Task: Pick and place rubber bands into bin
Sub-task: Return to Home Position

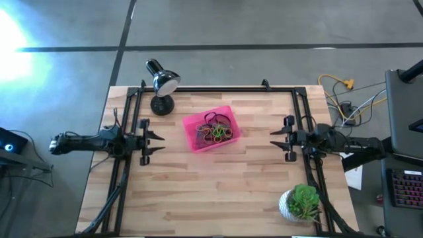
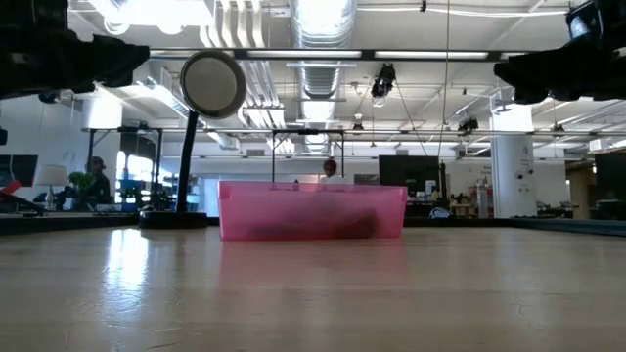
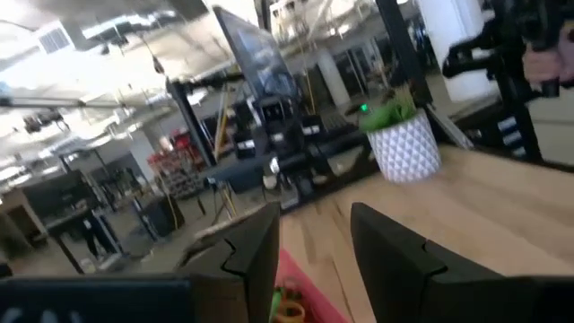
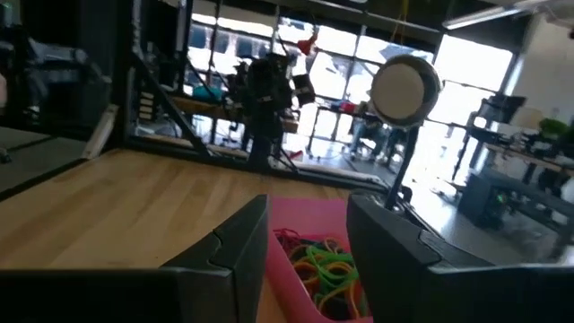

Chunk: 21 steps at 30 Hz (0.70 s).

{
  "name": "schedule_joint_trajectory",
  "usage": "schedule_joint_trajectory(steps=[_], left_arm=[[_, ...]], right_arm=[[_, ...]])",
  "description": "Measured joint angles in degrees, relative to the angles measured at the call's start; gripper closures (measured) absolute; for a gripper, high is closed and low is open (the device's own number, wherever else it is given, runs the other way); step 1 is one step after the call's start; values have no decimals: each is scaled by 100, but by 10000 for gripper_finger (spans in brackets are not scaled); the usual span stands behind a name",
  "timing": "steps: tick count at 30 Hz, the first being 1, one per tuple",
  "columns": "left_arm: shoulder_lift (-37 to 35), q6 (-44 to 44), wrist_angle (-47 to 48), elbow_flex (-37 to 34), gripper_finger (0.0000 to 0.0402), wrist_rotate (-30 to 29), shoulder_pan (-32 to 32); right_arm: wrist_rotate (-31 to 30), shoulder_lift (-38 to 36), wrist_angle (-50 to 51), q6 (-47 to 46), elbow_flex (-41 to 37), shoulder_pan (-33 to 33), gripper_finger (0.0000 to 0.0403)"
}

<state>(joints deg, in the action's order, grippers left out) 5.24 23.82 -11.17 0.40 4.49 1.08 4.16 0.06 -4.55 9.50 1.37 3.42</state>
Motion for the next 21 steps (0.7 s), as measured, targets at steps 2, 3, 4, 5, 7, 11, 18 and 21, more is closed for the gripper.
schedule_joint_trajectory(steps=[2, 3, 4, 5, 7, 11, 18, 21], left_arm=[[-234, -1, 324, -2, 276, 0, 0], [-355, -1, 445, -2, 276, 0, 0], [-416, -3, 476, -2, 276, 2, 0], [-377, -3, 609, -4, 276, 0, 0], [-335, -3, 612, -4, 276, -2, 0], [-324, -65, 962, -7, 276, -82, 0], [-290, -143, 1013, -7, 276, -354, 0], [-200, -153, 1027, -9, 276, -407, 0]], right_arm=[[-180, 0, 109, -6, -6, 0, 264], [-314, 0, 143, -24, -11, 1, 264], [-436, 0, 144, -47, -20, 3, 264], [-469, -2, 141, -75, -33, 5, 264], [-420, -5, 137, -104, -63, 14, 264], [-388, -4, 343, -244, -86, 19, 264], [-375, 158, 430, -334, -86, 25, 264], [-390, 286, 429, -322, -86, 25, 264]])
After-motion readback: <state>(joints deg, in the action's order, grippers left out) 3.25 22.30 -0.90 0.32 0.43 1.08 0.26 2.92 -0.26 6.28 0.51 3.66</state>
